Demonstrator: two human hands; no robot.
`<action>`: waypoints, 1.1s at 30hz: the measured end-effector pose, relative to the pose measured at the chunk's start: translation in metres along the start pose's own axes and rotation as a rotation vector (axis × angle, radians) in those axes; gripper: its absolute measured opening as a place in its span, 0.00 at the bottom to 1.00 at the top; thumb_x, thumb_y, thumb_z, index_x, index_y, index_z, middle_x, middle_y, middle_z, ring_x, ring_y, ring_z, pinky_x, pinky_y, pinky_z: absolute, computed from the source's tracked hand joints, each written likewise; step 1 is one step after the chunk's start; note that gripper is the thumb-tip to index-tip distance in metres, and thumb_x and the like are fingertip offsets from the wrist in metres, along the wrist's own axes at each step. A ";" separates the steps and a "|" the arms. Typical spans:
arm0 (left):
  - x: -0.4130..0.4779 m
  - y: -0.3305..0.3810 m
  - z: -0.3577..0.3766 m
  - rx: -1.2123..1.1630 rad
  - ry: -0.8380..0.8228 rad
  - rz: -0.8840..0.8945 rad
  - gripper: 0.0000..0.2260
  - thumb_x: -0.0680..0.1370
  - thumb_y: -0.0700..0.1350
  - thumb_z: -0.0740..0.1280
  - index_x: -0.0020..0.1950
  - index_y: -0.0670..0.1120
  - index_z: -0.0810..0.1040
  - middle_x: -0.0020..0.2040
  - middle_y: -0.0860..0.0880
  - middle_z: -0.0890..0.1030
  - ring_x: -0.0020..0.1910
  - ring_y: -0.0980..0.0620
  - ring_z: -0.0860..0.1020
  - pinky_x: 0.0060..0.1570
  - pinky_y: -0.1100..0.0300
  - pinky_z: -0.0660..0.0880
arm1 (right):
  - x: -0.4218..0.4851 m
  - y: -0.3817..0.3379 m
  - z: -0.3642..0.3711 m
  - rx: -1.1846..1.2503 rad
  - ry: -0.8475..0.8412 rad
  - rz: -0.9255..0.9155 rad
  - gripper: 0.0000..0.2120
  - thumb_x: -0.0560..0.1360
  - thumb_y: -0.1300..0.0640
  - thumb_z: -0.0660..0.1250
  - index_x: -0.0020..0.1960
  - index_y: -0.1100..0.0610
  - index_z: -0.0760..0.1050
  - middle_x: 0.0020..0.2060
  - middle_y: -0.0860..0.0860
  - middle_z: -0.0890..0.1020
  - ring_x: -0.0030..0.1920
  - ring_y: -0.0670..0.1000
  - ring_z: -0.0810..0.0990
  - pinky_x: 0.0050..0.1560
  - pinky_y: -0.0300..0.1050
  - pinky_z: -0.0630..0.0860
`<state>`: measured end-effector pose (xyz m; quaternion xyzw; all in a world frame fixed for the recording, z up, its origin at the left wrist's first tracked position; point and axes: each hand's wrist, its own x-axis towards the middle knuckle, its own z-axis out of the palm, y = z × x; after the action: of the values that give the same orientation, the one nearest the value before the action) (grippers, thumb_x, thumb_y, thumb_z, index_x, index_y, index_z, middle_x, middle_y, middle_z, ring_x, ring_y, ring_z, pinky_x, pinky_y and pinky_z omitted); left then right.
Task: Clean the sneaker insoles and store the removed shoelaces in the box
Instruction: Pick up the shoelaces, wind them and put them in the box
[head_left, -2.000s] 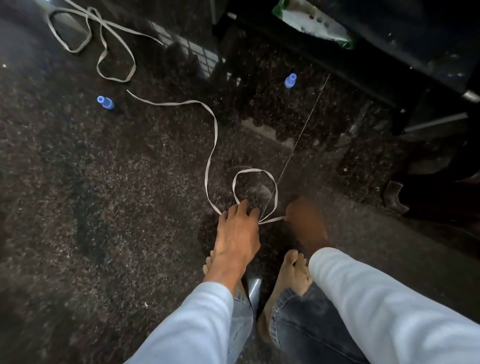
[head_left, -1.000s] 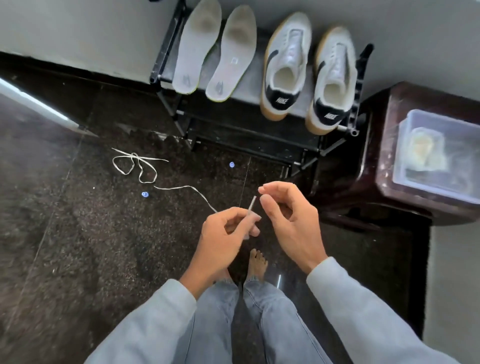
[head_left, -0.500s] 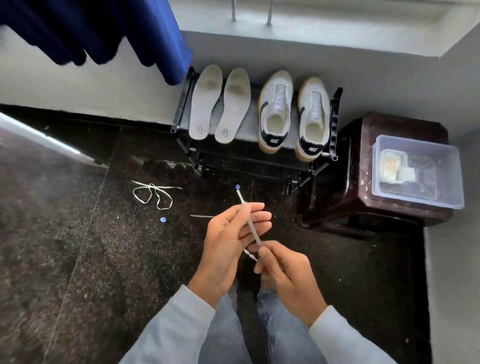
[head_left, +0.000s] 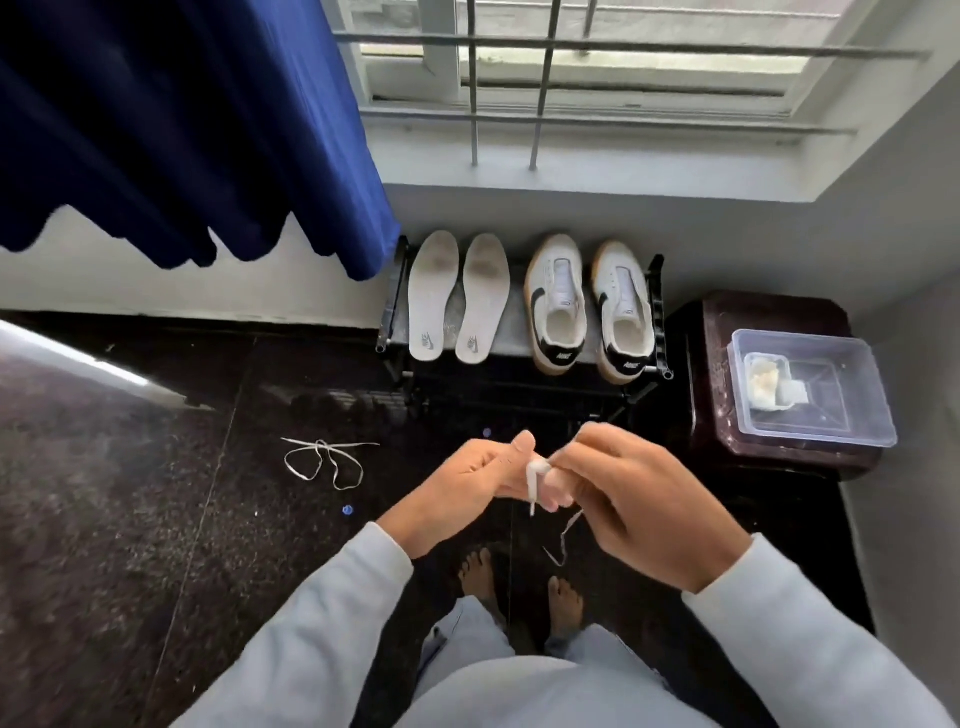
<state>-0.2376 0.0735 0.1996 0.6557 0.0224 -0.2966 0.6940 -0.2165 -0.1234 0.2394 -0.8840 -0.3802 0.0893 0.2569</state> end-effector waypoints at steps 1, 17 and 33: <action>-0.001 0.002 0.001 -0.023 -0.048 -0.002 0.31 0.85 0.55 0.50 0.58 0.30 0.80 0.54 0.33 0.84 0.55 0.38 0.83 0.61 0.54 0.80 | 0.007 0.001 -0.004 0.010 -0.001 0.015 0.14 0.79 0.52 0.56 0.55 0.54 0.78 0.45 0.48 0.79 0.42 0.48 0.79 0.41 0.44 0.79; -0.030 0.030 0.012 -0.524 -0.133 0.138 0.24 0.84 0.49 0.52 0.66 0.34 0.78 0.55 0.36 0.85 0.54 0.43 0.84 0.59 0.54 0.80 | 0.022 0.009 0.033 0.697 0.225 0.297 0.08 0.75 0.66 0.68 0.45 0.55 0.83 0.40 0.48 0.84 0.39 0.49 0.83 0.40 0.42 0.79; 0.003 0.013 0.073 -0.310 -0.084 -0.054 0.25 0.82 0.52 0.52 0.52 0.40 0.85 0.44 0.43 0.87 0.43 0.46 0.86 0.49 0.54 0.82 | -0.001 0.046 -0.024 0.623 0.222 0.294 0.11 0.78 0.46 0.65 0.43 0.52 0.78 0.30 0.41 0.74 0.32 0.42 0.71 0.34 0.37 0.69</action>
<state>-0.2551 0.0046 0.2204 0.5268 0.0564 -0.3351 0.7791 -0.1793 -0.1600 0.2358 -0.8128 -0.1733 0.1403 0.5382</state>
